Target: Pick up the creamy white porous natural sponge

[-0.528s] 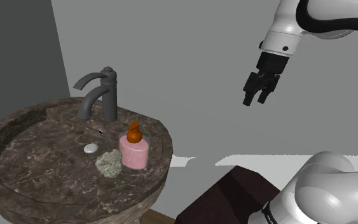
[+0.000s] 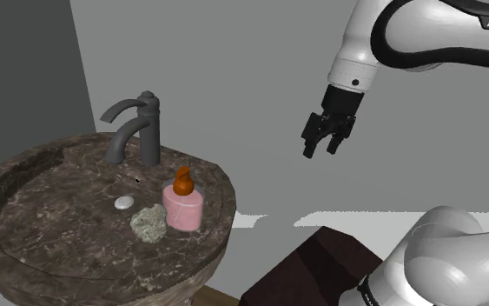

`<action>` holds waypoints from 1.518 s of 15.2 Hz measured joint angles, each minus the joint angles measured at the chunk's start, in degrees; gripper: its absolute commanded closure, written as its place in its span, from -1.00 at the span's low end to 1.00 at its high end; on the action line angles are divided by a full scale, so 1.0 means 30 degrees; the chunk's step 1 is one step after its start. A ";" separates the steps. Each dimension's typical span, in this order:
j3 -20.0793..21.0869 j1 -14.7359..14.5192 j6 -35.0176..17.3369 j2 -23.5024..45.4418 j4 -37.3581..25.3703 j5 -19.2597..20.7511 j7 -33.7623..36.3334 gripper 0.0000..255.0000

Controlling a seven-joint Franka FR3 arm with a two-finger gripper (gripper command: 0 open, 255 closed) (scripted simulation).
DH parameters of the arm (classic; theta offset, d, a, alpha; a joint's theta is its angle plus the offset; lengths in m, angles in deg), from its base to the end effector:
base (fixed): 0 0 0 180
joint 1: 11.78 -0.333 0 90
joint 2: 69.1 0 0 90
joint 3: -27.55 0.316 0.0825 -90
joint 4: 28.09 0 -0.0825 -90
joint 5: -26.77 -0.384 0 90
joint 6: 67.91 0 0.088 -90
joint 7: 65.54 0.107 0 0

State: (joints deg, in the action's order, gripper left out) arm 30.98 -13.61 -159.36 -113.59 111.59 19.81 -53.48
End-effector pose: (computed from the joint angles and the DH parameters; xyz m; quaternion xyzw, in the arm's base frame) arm 0.3059 0.0448 0.5509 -0.9961 0.0720 0.0382 0.0346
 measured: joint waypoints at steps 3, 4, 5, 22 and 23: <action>0.1117 -0.0323 -0.1632 0.0874 0.0523 -0.0791 0.1180 -1.00; 0.1466 -0.0420 -0.2069 0.1201 0.0545 -0.1016 0.1559 -1.00; 0.1878 -0.0518 -0.2857 0.1720 0.0763 -0.1266 0.1929 -1.00; 0.7790 -0.1033 -1.1037 1.1929 -0.2735 -0.1034 0.9503 -1.00; 0.8128 -0.1055 -1.1448 1.2981 -0.3403 -0.0514 1.0238 -1.00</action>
State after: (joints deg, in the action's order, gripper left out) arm 55.36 -16.77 -193.71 -74.65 101.38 18.27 -22.77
